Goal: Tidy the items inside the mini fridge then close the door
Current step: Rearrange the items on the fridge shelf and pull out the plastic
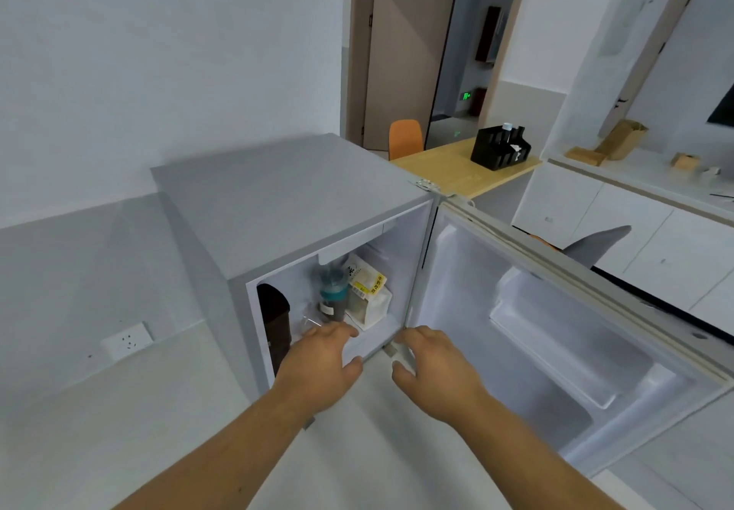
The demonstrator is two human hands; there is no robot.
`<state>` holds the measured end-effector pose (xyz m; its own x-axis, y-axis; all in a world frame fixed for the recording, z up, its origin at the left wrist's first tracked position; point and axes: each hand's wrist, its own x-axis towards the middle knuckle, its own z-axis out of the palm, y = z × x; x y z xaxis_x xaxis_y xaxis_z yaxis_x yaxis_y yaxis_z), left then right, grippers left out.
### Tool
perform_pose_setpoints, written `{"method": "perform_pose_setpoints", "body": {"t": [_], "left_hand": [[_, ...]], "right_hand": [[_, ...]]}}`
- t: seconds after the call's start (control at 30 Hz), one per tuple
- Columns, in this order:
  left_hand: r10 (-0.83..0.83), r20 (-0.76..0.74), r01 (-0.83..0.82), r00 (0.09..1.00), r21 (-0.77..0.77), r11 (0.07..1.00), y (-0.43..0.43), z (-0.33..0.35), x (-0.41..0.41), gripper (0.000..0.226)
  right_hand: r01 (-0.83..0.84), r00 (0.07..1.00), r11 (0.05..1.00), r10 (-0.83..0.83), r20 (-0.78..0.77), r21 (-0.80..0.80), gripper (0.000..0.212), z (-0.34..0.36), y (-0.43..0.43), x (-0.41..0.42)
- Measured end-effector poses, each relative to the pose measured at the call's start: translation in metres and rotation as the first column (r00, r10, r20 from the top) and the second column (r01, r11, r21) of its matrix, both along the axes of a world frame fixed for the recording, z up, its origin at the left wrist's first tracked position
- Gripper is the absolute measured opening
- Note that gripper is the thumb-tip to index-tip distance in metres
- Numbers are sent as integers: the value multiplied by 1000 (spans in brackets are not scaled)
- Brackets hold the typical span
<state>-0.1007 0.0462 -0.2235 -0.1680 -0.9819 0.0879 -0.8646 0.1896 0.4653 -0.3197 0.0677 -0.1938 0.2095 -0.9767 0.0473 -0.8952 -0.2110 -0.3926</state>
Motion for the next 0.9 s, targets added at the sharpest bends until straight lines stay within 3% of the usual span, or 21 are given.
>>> {"method": "perform_pose_setpoints", "body": {"t": [0.37,0.53,0.7,0.8,0.9], "left_hand": [[-12,-81,16,997,43,999,-48,-28,8,48],[51,-104,-27,993,221,975,-58,-45,4,36],[190,-247,-75,950,410,909,-85,-80,-2,25],[369,-402,-122,838,520,845,-117,-100,-11,22],[604,-584,-92,543,673,734,-158,-118,-25,22]], "right_hand": [[19,997,1000,-19,68,1,43,-26,-56,19],[51,994,997,-57,89,65,37,-46,-67,12],[108,989,969,-127,72,221,28,-86,-90,10],[148,974,962,-182,134,231,35,-104,-118,15],[251,906,938,-315,284,238,55,-113,-165,23]]}}
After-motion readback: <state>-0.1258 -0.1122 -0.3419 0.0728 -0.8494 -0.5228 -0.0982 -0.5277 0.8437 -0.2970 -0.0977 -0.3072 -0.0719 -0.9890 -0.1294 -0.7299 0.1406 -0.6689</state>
